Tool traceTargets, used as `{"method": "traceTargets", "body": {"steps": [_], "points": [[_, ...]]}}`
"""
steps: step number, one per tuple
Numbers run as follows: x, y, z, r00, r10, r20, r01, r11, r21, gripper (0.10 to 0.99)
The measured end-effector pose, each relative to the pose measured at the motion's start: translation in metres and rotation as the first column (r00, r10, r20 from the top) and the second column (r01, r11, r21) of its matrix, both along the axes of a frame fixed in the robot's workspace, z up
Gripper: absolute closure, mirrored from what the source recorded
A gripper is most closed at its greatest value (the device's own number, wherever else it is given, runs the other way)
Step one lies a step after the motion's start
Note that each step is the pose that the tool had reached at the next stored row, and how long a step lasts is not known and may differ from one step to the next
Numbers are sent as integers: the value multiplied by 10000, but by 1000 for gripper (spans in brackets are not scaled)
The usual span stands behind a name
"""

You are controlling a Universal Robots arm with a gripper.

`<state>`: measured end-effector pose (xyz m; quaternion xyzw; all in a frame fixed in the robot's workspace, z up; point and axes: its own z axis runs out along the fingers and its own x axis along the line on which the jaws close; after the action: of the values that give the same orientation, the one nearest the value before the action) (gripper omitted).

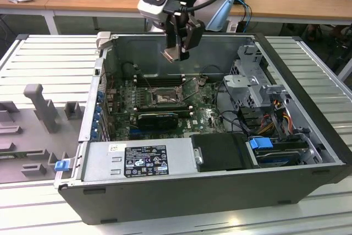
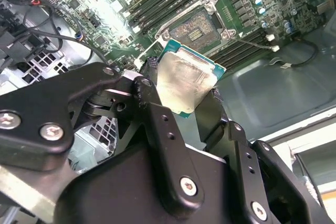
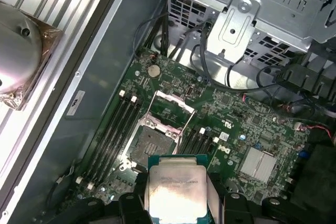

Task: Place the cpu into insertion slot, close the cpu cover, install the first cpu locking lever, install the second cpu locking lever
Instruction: 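Place the cpu into insertion slot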

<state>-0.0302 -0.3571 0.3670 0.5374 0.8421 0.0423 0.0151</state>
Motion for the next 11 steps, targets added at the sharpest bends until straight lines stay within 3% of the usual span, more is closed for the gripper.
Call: {"method": "traceTargets", "body": {"steps": [11], "points": [[0,0,-3,9964,-847,0,847,9964,-3,557]]}}
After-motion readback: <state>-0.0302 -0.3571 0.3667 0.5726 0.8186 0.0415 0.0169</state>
